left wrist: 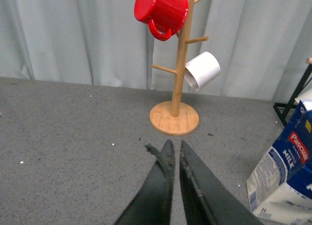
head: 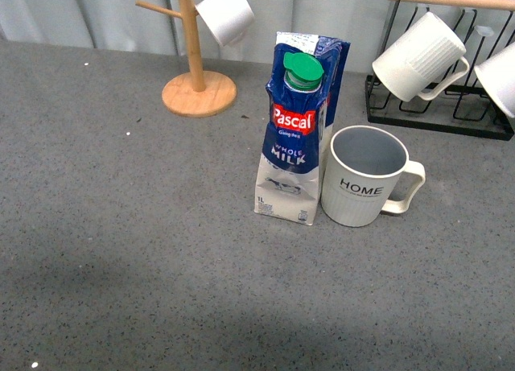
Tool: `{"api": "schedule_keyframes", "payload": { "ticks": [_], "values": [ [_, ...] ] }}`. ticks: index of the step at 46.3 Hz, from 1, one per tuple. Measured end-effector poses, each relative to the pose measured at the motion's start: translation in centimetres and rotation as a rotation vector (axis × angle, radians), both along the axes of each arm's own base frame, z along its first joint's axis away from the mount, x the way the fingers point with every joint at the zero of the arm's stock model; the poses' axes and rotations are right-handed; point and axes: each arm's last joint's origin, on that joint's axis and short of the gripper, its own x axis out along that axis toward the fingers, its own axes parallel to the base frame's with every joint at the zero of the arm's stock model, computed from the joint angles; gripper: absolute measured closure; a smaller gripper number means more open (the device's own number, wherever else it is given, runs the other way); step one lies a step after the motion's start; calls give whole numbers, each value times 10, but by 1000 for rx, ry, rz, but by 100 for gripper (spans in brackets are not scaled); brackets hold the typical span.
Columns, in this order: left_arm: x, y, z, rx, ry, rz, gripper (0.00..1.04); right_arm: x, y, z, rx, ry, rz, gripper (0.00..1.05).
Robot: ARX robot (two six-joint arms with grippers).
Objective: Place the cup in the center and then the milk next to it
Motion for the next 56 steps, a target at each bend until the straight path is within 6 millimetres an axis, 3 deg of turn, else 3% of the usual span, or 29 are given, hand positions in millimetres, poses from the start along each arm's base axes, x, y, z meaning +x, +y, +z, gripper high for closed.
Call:
{"api": "schedule_keyframes", "payload": {
  "ticks": [2, 41, 56],
  "values": [
    [-4, 5, 0, -1, -1, -8, 101, 0, 0, 0, 0, 0, 0, 9],
    [-45, 55, 11, -2, -35, -12, 101, 0, 0, 0, 0, 0, 0, 9],
    [-56, 59, 13, -2, -43, 8, 101, 0, 0, 0, 0, 0, 0, 9]
  ]
}}
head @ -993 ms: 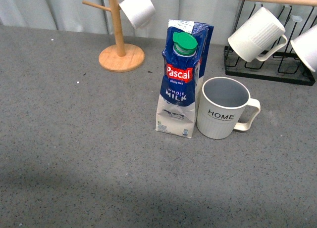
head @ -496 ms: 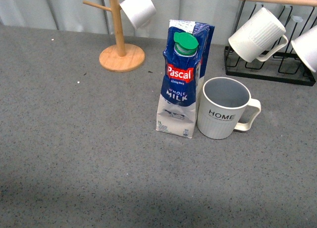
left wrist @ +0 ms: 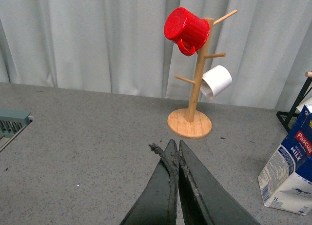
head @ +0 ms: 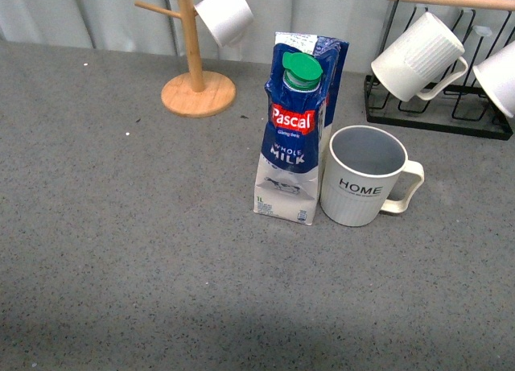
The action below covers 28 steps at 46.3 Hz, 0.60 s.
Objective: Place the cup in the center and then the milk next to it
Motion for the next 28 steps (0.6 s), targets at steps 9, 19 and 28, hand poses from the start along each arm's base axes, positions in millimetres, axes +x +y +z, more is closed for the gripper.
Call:
{"api": "schedule_keyframes", "payload": {
  "ticks": [9, 19, 28],
  "values": [
    [-4, 0, 0, 0, -1, 0, 101, 0, 0, 0, 0, 0, 0, 9],
    [-10, 0, 0, 0, -1, 0, 101, 0, 0, 0, 0, 0, 0, 9],
    [-12, 0, 0, 0, -1, 0, 101, 0, 0, 0, 0, 0, 0, 9]
  ]
}}
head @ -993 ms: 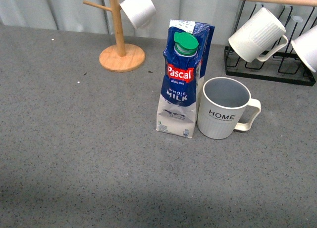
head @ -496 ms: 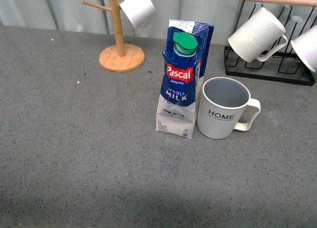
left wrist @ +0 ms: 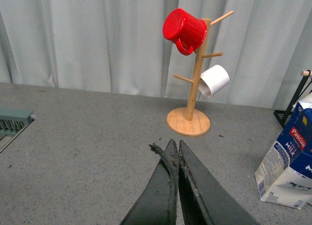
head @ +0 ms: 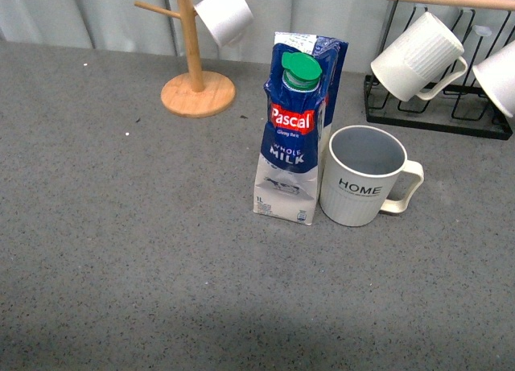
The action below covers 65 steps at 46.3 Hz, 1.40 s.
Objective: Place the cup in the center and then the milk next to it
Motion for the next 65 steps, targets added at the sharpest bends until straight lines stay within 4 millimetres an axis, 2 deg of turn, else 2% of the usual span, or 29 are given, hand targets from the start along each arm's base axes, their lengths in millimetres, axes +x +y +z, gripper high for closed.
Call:
{"api": "schedule_keyframes", "payload": {
  "ticks": [8, 18, 32, 41, 44, 48, 65],
  "values": [
    [-10, 0, -3, 0, 12, -1, 101, 0, 0, 0, 0, 0, 0, 9],
    [-11, 0, -3, -1, 6, 0, 99, 0, 0, 0, 0, 0, 0, 9],
    [-11, 0, -3, 0, 5, 0, 49, 0, 0, 0, 0, 0, 0, 9],
    [-11, 0, -3, 0, 5, 0, 12, 0, 0, 0, 0, 0, 0, 9],
    [-11, 0, -3, 1, 5, -1, 5, 0, 0, 0, 0, 0, 0, 9],
    [-11, 0, -3, 2, 6, 0, 7, 0, 0, 0, 0, 0, 0, 9],
    [-11, 0, -3, 2, 6, 0, 6, 0, 0, 0, 0, 0, 0, 9]
  ]
}}
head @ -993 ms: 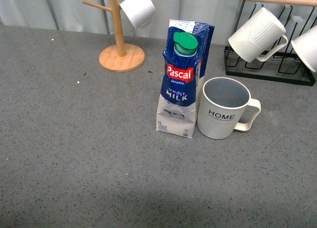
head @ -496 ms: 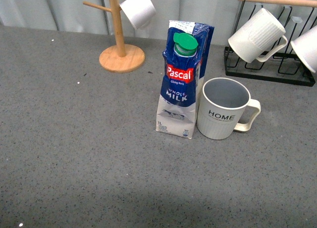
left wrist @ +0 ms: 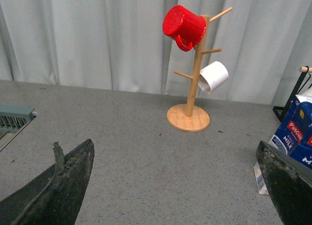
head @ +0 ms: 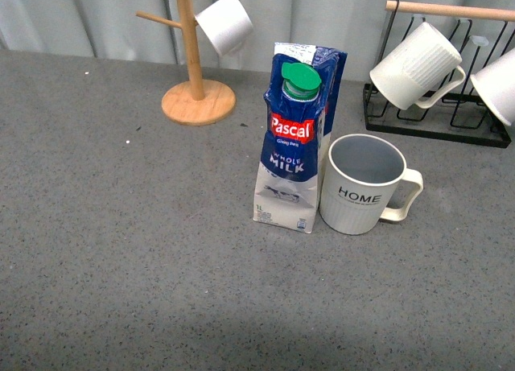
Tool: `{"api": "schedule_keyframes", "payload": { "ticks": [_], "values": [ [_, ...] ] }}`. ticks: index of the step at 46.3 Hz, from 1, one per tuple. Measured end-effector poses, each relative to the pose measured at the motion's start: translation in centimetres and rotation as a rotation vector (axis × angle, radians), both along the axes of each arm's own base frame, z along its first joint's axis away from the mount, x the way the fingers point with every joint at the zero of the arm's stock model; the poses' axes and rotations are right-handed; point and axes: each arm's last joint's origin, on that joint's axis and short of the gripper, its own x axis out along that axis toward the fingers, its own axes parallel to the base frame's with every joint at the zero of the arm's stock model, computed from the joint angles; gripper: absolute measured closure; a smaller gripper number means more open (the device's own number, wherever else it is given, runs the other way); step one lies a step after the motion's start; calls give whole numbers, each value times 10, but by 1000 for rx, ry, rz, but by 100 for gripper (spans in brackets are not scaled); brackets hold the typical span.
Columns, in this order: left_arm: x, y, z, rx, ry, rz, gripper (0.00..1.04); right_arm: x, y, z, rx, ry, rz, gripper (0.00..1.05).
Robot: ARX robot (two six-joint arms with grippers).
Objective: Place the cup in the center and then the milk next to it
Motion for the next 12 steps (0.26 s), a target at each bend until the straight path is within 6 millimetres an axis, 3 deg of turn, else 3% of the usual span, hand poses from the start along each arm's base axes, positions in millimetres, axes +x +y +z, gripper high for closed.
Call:
{"api": "schedule_keyframes", "payload": {
  "ticks": [12],
  "values": [
    [0, 0, 0, 0, 0, 0, 6, 0, 0, 0, 0, 0, 0, 9]
  ]
}}
